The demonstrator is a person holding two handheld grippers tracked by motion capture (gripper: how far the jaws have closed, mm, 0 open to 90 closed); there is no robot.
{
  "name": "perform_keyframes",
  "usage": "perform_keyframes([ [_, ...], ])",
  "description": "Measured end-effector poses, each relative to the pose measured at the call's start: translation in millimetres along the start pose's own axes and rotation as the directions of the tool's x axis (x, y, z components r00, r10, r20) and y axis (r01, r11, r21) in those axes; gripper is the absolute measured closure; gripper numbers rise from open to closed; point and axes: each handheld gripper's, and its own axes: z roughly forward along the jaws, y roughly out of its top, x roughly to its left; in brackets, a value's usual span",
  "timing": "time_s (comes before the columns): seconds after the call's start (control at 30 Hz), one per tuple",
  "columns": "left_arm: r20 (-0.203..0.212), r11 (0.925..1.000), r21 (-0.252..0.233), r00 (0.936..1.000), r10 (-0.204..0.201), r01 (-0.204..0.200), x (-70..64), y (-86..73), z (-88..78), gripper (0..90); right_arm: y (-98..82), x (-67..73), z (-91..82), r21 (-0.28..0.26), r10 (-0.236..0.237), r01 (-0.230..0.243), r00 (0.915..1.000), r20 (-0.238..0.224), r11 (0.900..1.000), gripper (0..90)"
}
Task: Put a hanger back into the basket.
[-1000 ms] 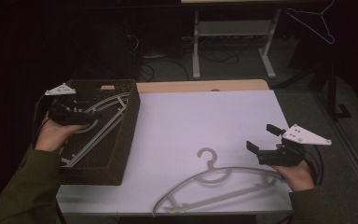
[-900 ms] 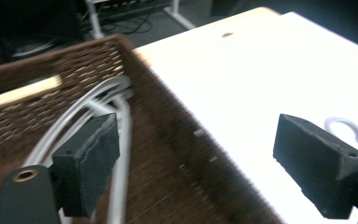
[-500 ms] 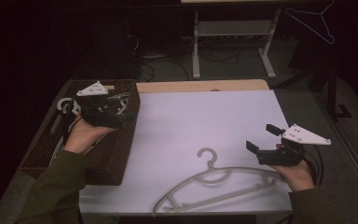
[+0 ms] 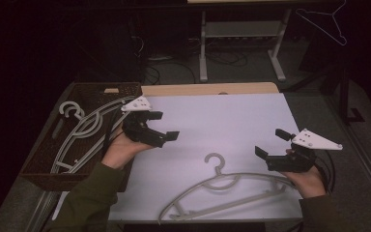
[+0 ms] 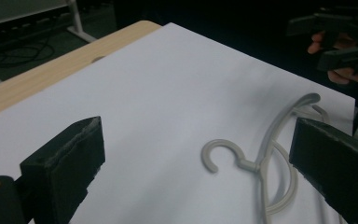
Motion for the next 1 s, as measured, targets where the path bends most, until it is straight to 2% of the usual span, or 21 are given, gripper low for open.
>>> perform_keyframes([
  [0.23, 0.049, 0.9998, 0.016, 0.9988, 0.009, -0.01, -16.5, -19.5, 25.6, 4.6, -0.2, 0.8, 0.4, 0.003, -0.002, 0.002, 1.0, -0.003, 1.0, 2.1],
  [0.53, 0.089, 0.9996, 0.03, 0.9961, -0.001, -0.002, -24.4, -48.0, 44.9, 4.8, -2.0, 3.9, 2.0, 0.019, -0.012, 0.012, 0.9999, -0.002, 1.0, 2.1],
  [0.63, 0.097, 0.9991, 0.04, 0.9952, 0.008, -0.011, -26.0, -55.1, 48.6, 4.8, -3.5, 5.1, 2.0, 0.027, -0.018, 0.018, 0.9998, -0.001, 0.999, 2.2],
  [0.87, 0.107, 0.9973, 0.072, 0.9942, 0.001, -0.008, -28.0, -69.0, 57.0, 5.1, -14.4, 12.8, -3.5, 0.079, -0.005, 0.006, 0.9999, -0.014, 0.997, 6.5],
  [0.93, 0.106, 0.9971, 0.076, 0.9943, -0.007, -0.001, -28.8, -71.5, 59.0, 5.3, -18.1, 16.5, -6.8, 0.108, 0.008, -0.005, 0.9997, -0.024, 0.994, 10.7],
  [1.0, 0.109, 0.9966, 0.083, 0.994, -0.005, -0.004, -29.1, -73.8, 60.6, 5.6, -20.7, 18.4, -10.5, 0.127, -0.001, 0.006, 0.9993, -0.039, 0.992, 15.3],
])
